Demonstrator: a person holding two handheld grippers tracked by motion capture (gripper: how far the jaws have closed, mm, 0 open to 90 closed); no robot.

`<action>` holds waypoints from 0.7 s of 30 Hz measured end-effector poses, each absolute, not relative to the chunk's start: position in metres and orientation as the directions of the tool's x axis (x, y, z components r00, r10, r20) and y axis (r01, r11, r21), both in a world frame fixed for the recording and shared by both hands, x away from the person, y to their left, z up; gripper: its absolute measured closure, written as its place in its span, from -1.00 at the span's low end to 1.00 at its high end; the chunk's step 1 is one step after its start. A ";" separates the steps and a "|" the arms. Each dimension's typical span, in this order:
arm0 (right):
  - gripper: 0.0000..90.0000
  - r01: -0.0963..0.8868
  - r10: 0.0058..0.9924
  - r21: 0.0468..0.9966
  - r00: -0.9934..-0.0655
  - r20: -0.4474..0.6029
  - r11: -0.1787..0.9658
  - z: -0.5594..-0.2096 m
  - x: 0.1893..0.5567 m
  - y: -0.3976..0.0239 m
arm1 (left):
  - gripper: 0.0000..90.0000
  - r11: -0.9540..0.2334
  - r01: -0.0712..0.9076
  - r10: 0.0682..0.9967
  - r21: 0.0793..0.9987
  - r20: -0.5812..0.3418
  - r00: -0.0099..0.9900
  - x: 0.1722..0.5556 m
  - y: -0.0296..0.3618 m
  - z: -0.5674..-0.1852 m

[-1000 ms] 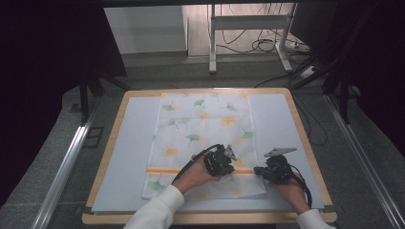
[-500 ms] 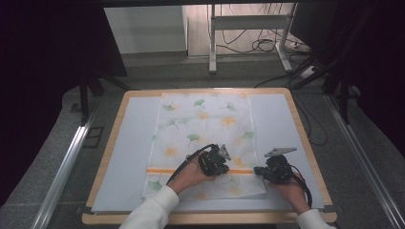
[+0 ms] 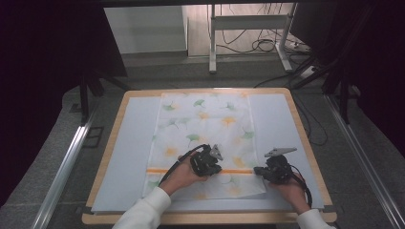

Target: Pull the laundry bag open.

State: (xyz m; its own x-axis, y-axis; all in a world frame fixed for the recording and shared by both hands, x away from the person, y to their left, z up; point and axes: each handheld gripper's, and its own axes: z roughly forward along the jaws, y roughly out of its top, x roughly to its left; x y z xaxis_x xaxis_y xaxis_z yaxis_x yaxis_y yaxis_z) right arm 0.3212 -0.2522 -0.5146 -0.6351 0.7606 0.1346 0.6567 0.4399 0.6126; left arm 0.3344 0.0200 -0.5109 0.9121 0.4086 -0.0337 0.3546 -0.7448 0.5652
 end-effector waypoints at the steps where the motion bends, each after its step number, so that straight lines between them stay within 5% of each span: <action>1: 1.00 0.657 0.761 0.613 -0.635 0.136 0.439 -0.515 0.321 -0.252 | 0.96 -0.744 0.354 0.409 0.566 -0.033 0.912 0.334 0.020 -0.511; 21: 1.00 0.657 0.758 0.613 -0.637 0.139 0.440 -0.515 0.322 -0.253 | 0.96 -0.751 0.358 0.411 0.555 -0.031 0.911 0.334 0.022 -0.510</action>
